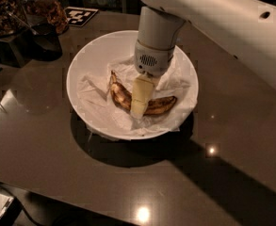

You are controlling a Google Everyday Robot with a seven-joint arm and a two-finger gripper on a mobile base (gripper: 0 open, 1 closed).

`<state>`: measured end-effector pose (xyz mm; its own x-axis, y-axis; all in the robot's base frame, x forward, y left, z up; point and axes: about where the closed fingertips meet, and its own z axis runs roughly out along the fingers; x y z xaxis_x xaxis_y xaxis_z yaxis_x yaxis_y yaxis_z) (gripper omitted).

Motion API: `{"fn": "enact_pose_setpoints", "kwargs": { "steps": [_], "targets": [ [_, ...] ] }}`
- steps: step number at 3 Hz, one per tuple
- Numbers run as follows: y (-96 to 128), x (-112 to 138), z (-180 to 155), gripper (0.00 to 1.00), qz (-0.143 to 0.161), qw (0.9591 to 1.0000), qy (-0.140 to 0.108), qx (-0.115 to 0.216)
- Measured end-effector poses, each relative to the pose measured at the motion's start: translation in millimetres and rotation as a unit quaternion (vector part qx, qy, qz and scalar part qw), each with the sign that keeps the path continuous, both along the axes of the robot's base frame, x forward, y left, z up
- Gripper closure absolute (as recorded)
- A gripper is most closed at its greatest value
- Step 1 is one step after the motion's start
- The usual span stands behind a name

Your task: Pick banana from white bowl

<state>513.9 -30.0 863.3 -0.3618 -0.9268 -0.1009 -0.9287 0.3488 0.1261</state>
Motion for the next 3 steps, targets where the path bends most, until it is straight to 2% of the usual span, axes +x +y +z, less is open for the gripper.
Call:
{"fn": "enact_pose_setpoints", "kwargs": {
  "steps": [1,2,3],
  "targets": [
    [-2.7,2.9,-15.8,0.30,0.001,0.9998,0.012,-0.017],
    [-2.7,2.9,-13.2,0.48,0.001,0.9998,0.012,-0.017],
    [-2.7,3.0,-13.2,0.71,0.000,0.9998,0.012,-0.017]
  ]
}}
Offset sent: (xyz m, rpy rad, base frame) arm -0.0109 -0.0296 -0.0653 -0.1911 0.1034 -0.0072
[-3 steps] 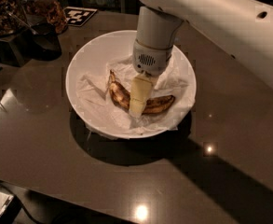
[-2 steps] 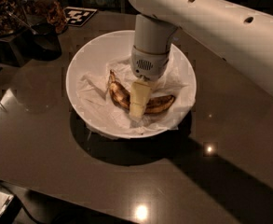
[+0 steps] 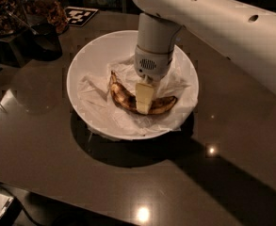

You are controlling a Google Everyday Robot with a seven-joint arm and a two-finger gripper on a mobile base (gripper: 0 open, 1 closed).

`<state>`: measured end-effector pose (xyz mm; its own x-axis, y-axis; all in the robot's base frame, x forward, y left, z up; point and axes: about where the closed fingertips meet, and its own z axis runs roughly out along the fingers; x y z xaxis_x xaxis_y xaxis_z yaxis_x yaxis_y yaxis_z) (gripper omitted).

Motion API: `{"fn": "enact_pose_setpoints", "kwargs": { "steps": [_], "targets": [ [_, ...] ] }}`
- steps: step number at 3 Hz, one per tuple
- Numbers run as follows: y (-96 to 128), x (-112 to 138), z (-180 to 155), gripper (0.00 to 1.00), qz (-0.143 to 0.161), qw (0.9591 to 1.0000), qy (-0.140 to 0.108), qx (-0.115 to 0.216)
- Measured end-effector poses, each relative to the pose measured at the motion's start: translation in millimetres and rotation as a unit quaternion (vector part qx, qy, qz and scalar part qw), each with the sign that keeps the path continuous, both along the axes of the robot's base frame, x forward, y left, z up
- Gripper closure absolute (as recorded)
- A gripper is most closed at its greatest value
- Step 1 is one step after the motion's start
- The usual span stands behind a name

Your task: Pick banana from white bowl

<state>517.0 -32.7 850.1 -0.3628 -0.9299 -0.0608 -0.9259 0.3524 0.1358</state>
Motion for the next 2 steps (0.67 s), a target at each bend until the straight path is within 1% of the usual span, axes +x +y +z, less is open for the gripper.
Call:
{"fn": "enact_pose_setpoints", "kwargs": {
  "steps": [1,2],
  "targets": [
    [0.0,0.0,0.0,0.94,0.000,1.0000,0.000,0.000],
    [2.9,-1.4,8.5,1.00,0.009,0.9997,-0.020,0.014]
  ]
}}
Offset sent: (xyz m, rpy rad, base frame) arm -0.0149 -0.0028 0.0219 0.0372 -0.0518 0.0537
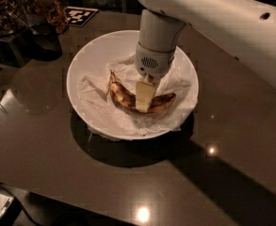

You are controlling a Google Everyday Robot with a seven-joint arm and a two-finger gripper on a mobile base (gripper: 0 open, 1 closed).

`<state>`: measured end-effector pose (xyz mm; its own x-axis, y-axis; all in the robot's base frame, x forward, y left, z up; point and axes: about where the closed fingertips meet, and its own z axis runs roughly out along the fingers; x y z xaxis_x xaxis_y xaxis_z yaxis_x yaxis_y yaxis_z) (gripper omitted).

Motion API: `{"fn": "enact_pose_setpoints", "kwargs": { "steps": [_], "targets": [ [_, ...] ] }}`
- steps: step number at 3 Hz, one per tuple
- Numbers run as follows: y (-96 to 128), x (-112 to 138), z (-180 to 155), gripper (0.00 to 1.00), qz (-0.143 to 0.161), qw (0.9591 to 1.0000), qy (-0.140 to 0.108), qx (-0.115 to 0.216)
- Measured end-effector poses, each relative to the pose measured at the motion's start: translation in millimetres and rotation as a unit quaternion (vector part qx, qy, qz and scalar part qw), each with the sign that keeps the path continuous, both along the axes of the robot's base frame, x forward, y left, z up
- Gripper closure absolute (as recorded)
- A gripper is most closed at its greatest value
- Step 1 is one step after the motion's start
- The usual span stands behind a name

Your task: Pick banana from white bowl

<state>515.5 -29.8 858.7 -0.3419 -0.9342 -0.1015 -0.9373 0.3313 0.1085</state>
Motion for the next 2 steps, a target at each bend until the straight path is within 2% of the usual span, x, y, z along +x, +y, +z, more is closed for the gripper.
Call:
{"fn": "enact_pose_setpoints", "kwargs": {
  "steps": [1,2],
  "targets": [
    [-4,-24,33,1.00,0.029,0.9984,-0.038,0.030],
    [-9,-51,70,1.00,0.067,0.9934,-0.070,0.061]
  ]
}}
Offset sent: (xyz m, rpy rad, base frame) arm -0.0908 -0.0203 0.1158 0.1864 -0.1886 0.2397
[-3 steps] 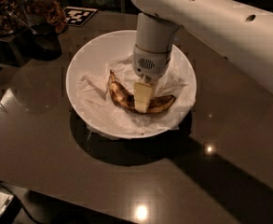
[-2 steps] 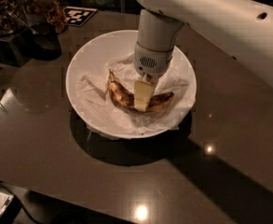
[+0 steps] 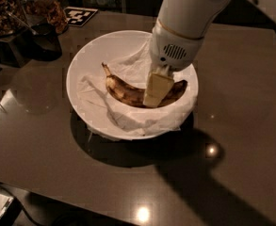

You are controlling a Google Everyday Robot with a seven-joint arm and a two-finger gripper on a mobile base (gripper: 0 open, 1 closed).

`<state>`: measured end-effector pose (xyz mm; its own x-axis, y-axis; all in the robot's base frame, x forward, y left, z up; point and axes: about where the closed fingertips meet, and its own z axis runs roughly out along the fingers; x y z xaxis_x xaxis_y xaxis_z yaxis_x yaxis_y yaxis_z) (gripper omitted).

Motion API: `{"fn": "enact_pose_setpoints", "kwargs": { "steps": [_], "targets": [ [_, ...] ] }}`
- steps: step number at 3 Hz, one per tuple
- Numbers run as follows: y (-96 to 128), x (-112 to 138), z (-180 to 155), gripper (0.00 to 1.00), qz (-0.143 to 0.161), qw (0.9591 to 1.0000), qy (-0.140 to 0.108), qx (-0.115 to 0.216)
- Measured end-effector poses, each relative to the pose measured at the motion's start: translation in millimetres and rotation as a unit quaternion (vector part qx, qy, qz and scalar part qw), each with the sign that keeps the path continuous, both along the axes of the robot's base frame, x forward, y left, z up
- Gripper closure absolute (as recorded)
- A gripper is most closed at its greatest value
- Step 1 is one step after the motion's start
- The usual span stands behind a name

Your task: Pick banana from white bowl

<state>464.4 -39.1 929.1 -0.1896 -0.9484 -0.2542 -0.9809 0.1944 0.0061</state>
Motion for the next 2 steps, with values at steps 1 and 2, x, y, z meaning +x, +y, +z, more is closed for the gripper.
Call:
{"fn": "enact_pose_setpoints", "kwargs": {
  "steps": [1,2],
  "targets": [
    [-4.8,-31.4,35.4,1.00,0.049,0.9981,-0.027,0.024],
    [-1.7,-29.1,36.8,1.00,0.054,0.9975,-0.035,0.028]
  ]
}}
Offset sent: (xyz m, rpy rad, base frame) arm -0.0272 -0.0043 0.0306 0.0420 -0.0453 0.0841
